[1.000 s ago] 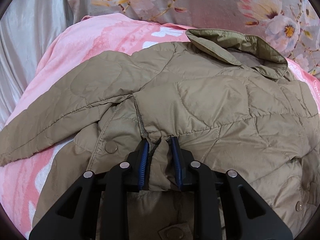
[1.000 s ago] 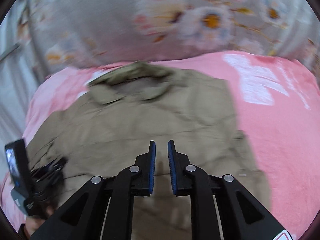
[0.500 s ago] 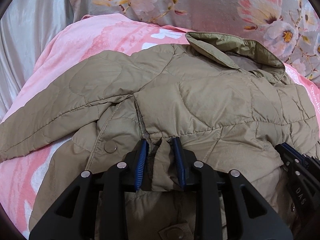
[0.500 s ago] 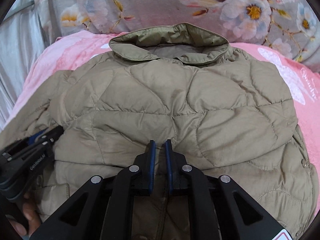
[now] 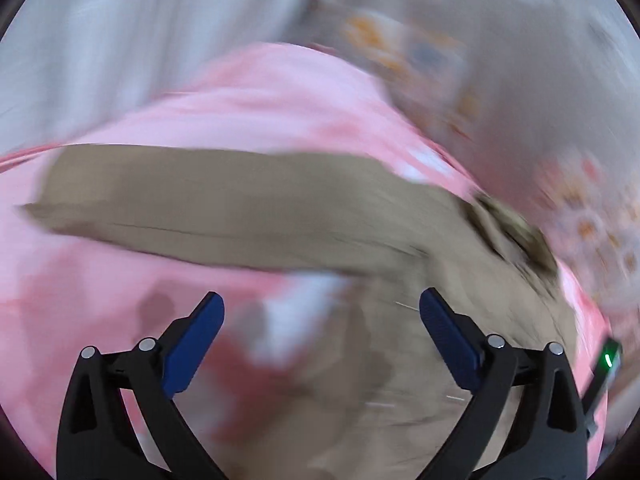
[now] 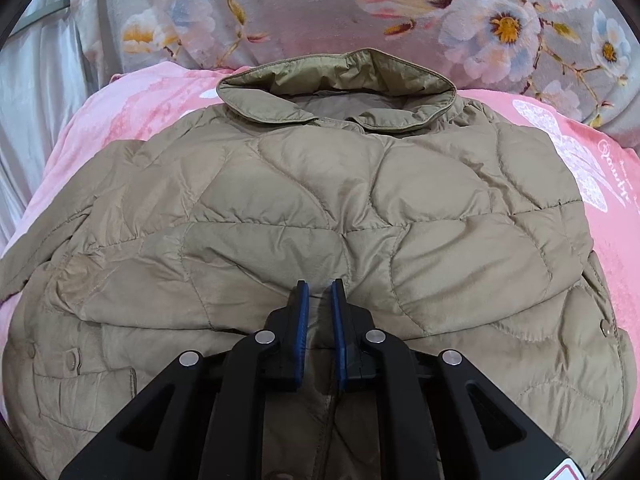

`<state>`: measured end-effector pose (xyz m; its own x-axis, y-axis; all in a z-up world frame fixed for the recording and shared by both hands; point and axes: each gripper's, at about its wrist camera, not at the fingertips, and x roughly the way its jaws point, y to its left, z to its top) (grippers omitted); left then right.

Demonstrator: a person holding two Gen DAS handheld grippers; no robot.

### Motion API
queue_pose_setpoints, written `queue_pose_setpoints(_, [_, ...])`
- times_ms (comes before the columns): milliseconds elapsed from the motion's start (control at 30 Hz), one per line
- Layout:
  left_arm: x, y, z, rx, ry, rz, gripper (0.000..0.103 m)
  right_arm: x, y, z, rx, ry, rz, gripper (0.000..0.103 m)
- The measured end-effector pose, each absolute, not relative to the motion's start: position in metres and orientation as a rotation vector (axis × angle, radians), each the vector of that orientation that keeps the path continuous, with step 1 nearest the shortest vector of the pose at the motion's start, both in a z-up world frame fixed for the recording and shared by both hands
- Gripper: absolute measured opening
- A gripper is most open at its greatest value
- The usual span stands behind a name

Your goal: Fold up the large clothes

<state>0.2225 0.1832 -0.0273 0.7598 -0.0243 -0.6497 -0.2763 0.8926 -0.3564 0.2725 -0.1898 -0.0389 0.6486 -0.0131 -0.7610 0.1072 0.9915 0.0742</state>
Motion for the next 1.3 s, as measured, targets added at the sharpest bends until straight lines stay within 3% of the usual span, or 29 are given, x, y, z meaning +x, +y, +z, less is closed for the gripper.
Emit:
queue_pose_setpoints(100, [0.214,0.269,-0.040,-0.564,0.749,0.329,0.096,0.254,-0.197,-0.026,0.157,0.833,-0.086,0.024])
queue_pose_setpoints(233, [0.203,0.356,-0.064,-0.737,0.782,0.478,0.093,0.212,-0.201,-0.007,0.173,0.780,-0.100,0.049])
queue_pose_setpoints(333, [0.207,0.383,-0.071,-0.812,0.788,0.459,0.086,0.183,-0.200,-0.002,0.150,0.777,-0.097,0.053])
queue_pose_setpoints(367, [0.211,0.383,-0.068,-0.799,0.785,0.450,0.075,0.175,-0.198,-0.001,0.133,0.782,-0.102,0.053])
queue_pose_setpoints(400, [0.217,0.382,-0.065,-0.783,0.785,0.425,0.057,0.168,-0.197,-0.001,0.124,0.784,-0.107,0.053])
queue_pose_setpoints(433, [0.223,0.377,-0.063,-0.771,0.794,0.391,0.050,0.161,-0.197,-0.001,0.118,0.785,-0.114,0.053])
queue_pose_setpoints(500, [0.236,0.372,-0.054,-0.751,0.804,0.374,0.025,0.148,-0.198,0.000,0.113,0.789,-0.117,0.054])
queue_pose_setpoints(567, [0.244,0.360,-0.035,-0.685,0.776,0.388,0.010,0.138,-0.199,-0.001,0.108,0.792,-0.128,0.054])
queue_pose_setpoints(800, [0.250,0.272,0.060,-0.464,0.622,0.219,0.003,0.111,-0.211,-0.006,0.160,0.812,-0.160,0.057])
queue_pose_setpoints(1000, [0.260,0.119,0.127,-0.218,0.552,-0.090,0.003,0.101,-0.226,-0.006,0.208,0.809,-0.172,0.057])
queue_pose_setpoints(1167, [0.260,0.000,0.128,-0.131,0.581,-0.297,0.003,0.094,-0.238,-0.008,0.219,0.808,-0.194,0.057])
queue_pose_setpoints(1300, [0.267,-0.080,0.093,-0.089,0.675,-0.401,0.003,0.085,-0.255,-0.012,0.238,0.817,-0.224,0.057])
